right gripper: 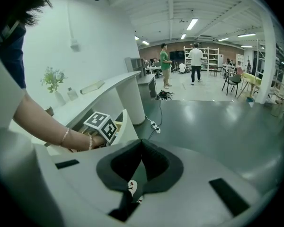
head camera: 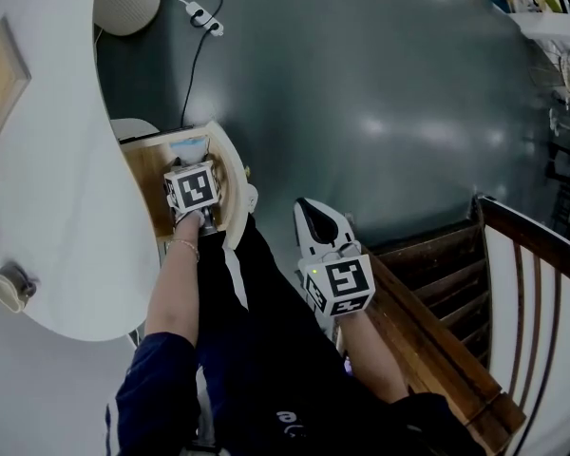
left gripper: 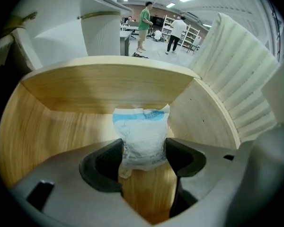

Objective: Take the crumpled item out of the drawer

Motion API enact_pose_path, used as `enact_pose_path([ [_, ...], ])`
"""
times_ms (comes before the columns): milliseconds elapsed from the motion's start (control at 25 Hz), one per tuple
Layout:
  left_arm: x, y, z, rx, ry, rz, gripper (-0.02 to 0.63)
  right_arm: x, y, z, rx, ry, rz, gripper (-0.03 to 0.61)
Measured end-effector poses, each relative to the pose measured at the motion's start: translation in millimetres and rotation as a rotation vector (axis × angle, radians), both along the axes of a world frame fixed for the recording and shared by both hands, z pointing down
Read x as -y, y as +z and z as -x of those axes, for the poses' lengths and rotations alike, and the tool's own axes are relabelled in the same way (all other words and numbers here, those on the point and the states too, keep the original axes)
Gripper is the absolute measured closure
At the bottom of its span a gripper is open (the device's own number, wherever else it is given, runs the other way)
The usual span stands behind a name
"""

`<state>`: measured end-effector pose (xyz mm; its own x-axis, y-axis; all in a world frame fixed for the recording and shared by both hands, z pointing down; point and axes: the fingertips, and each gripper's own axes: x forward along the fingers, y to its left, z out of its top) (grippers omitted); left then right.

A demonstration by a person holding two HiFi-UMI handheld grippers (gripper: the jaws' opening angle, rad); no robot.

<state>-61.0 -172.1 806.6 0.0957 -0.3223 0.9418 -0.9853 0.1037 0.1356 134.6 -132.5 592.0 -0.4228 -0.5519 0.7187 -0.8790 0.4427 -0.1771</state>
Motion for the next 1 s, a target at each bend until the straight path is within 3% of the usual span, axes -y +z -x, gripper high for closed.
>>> enact_pose_path([
  [160, -6, 3, 0, 0.004, 0.001, 0.039, 0.332, -2, 2, 2, -0.008, -0.011, 0.003, 0.571],
  [320, -10, 3, 6, 0.012, -0.019, 0.072, 0.421, 0, 1, 6, -0.01, -0.017, -0.002, 0.571],
  [440, -9, 1, 9, 0.027, -0.008, 0.069, 0.451, 3, 0, 6, -0.01, -0.016, -0.007, 0.571],
  [1000, -15, -26, 4, 0.025, -0.002, 0.093, 0.476, 13, -18, 15, 0.012, -0.034, -0.044, 0.571],
])
